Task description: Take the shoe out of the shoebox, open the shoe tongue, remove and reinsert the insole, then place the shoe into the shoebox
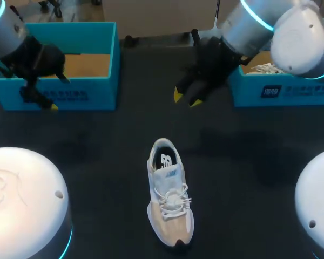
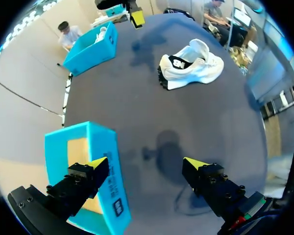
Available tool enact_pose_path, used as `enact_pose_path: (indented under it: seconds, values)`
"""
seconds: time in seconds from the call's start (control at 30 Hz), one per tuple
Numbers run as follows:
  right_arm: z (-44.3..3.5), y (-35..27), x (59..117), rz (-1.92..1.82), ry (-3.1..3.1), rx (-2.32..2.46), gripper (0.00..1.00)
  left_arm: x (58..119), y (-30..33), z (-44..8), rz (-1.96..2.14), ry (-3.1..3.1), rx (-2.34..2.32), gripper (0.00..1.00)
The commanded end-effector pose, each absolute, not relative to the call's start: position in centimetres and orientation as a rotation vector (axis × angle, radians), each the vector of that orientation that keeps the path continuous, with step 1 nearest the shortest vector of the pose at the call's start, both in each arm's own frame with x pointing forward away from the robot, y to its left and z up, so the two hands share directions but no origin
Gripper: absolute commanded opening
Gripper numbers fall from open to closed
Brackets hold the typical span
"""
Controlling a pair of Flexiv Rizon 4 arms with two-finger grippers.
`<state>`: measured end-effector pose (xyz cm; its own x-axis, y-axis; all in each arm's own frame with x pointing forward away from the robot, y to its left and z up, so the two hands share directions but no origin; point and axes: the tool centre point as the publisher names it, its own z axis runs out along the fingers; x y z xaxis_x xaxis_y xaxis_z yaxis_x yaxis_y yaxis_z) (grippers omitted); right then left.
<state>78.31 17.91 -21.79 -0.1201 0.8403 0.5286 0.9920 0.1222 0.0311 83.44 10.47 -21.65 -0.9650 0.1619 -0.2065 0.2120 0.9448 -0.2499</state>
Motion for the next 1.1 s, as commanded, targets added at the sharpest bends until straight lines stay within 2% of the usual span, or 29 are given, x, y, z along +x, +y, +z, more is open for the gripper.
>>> enact_pose_path:
  seconds: [0.03, 0.1, 0.6, 0.77, 0.97, 1.1]
  values:
    - [-21.4, 18.9, 76.8, -0.471, -2.115, -2.062, 0.0, 84.5, 13.0, -18.7, -0.399, 2.905, 0.404, 1.0]
    - [-21.1, 19.2, 76.5, -0.445, -2.118, -2.111, 0.0, 85.6, 14.5, -17.9, -0.364, 2.854, 0.453, 1.0]
    - [-21.1, 19.2, 76.5, -0.445, -2.118, -2.111, 0.0, 85.6, 14.5, -17.9, -0.364, 2.854, 0.453, 1.0]
    - [-21.4, 21.5, 74.8, -0.374, -2.184, -2.24, 0.0, 88.4, 16.6, -17.2, -0.401, 2.742, 0.717, 1.0]
    - [-21.7, 24.4, 73.3, -0.304, -2.25, -2.312, 0.0, 91.6, 19.0, -16.3, -0.436, 2.699, 0.784, 1.0]
    - [-22.8, 25.4, 73.2, -0.257, -2.24, -2.348, 0.0, 91.6, 19.0, -16.3, -0.436, 2.699, 0.784, 1.0]
